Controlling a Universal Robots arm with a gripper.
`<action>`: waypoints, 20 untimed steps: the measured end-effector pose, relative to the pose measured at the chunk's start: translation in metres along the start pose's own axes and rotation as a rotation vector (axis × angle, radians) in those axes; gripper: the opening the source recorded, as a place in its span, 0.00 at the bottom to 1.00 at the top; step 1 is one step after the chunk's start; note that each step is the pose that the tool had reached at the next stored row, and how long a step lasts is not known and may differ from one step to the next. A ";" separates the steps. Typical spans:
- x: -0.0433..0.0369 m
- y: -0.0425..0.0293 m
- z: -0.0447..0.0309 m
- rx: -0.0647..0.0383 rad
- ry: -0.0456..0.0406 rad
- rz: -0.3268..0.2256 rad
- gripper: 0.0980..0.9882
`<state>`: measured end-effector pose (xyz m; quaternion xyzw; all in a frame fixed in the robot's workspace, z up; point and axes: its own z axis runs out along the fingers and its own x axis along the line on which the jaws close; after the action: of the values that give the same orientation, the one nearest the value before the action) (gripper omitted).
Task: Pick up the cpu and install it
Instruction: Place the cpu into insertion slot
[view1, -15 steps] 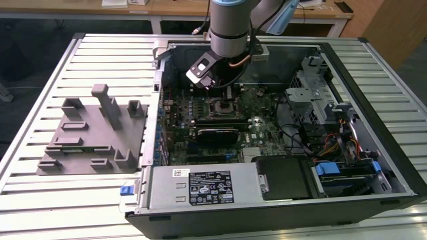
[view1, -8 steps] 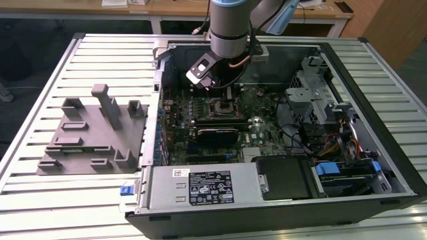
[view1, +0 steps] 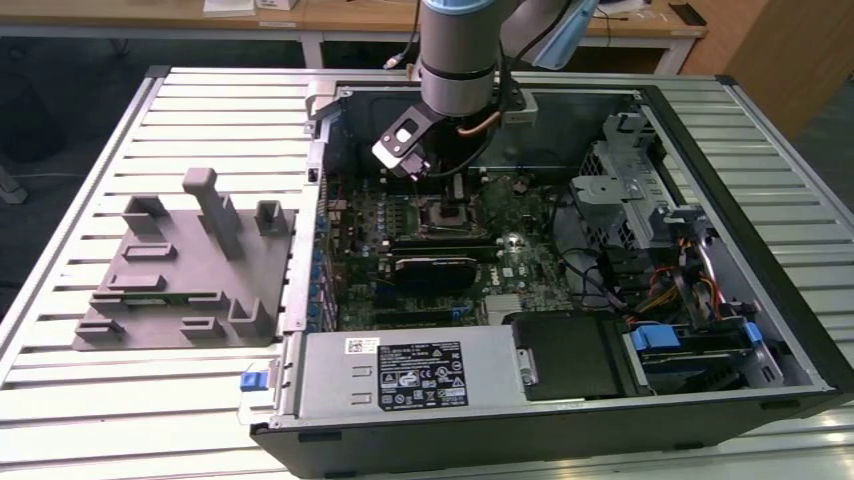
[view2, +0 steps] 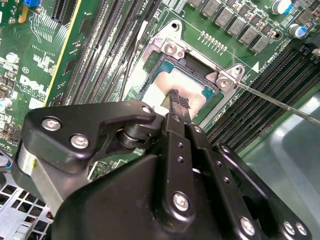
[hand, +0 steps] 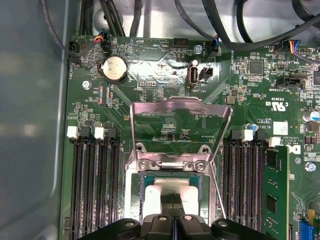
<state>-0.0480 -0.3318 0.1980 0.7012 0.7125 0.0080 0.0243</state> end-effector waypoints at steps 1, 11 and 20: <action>0.0000 0.0000 -0.0003 0.000 0.0001 0.000 0.01; -0.0005 0.0011 -0.0238 -0.008 -0.0001 0.000 0.01; -0.0009 0.0018 -0.0385 -0.015 -0.0006 0.000 0.01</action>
<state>-0.0480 -0.3318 0.2365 0.7011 0.7124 0.0130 0.0296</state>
